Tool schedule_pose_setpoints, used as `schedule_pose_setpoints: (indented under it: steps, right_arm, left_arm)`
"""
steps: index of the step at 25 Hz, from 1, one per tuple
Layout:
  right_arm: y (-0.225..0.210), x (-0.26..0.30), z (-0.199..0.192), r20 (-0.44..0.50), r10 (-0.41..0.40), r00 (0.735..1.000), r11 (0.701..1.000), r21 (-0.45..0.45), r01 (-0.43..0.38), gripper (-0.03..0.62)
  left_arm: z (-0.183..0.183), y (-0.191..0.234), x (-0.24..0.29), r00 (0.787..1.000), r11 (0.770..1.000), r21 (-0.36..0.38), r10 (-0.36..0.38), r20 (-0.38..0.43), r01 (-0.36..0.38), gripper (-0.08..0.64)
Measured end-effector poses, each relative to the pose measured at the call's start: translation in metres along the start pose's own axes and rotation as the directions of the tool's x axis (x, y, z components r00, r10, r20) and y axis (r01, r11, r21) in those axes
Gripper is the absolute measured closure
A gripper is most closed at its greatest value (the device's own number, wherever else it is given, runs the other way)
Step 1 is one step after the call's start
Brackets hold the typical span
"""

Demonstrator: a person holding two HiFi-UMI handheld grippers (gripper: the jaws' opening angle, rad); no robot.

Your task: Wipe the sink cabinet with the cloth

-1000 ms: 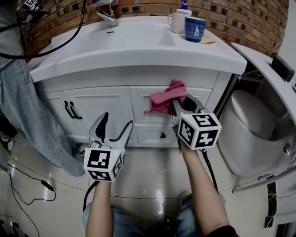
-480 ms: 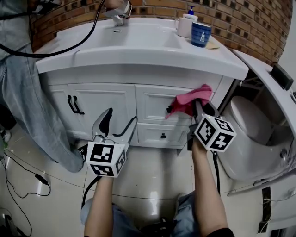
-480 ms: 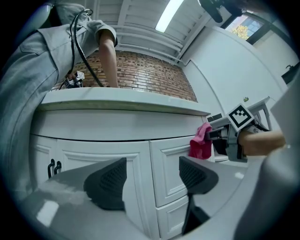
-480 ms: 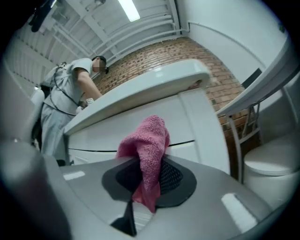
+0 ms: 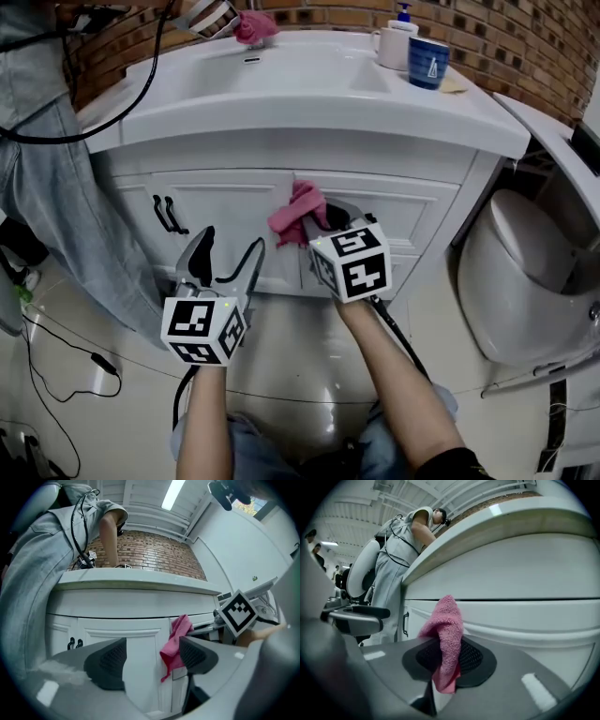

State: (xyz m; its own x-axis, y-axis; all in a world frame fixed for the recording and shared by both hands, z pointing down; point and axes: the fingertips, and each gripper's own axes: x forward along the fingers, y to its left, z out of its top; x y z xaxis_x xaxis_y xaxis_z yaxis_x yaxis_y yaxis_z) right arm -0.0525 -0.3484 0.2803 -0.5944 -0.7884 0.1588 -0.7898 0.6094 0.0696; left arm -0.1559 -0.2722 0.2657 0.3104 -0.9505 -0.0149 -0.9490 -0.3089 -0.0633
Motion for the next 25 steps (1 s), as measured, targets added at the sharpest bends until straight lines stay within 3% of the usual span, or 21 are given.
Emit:
schedule_pose_setpoints:
  steps: [3, 7, 10, 16, 18, 19, 22, 25]
  right_arm:
    - [-0.039, -0.028, -0.007, -0.036, -0.101, 0.994, 0.995, -0.011, 0.101, 0.527]
    - [-0.117, -0.087, -0.028, -0.062, -0.231, 0.971, 0.961, 0.143, 0.238, 0.528]
    - [-0.162, -0.128, -0.035, -0.08, -0.331, 0.94, 0.93, 0.14, 0.339, 0.528]
    - [-0.196, -0.168, -0.04, -0.076, -0.442, 0.894, 0.878, 0.167, 0.449, 0.528]
    - [-0.192, -0.167, -0.037, -0.051, -0.423, 0.905, 0.877, 0.227, 0.423, 0.528]
    - [-0.181, -0.161, -0.031, -0.028, -0.387, 0.922, 0.893, 0.24, 0.382, 0.528]
    - [-0.118, -0.119, -0.011, 0.052, -0.168, 0.984, 0.952, 0.266, 0.148, 0.528]
    - [-0.044, -0.068, -0.018, 0.022, 0.045, 0.999, 0.975, 0.217, -0.048, 0.528]
  left_arm:
    - [0.0, 0.005, 0.004, 1.0, 1.0, -0.026, 0.002, 0.012, -0.002, 0.206]
    - [-0.01, -0.001, 0.013, 1.0, 0.998, -0.058, -0.008, -0.011, 0.008, 0.206]
    - [-0.005, -0.018, 0.021, 0.999, 0.997, -0.07, -0.037, 0.01, 0.037, 0.206]
    - [-0.006, -0.051, 0.033, 0.997, 0.993, -0.085, -0.078, 0.02, 0.079, 0.206]
    - [-0.007, -0.05, 0.032, 0.997, 0.994, -0.083, -0.073, 0.015, 0.074, 0.206]
    - [-0.005, -0.046, 0.031, 0.998, 0.995, -0.077, -0.064, 0.016, 0.065, 0.206]
    - [-0.001, -0.024, 0.022, 1.0, 0.998, -0.056, 0.011, 0.027, -0.009, 0.206]
    - [0.003, 0.003, 0.008, 0.995, 0.993, -0.065, 0.098, 0.037, -0.095, 0.206]
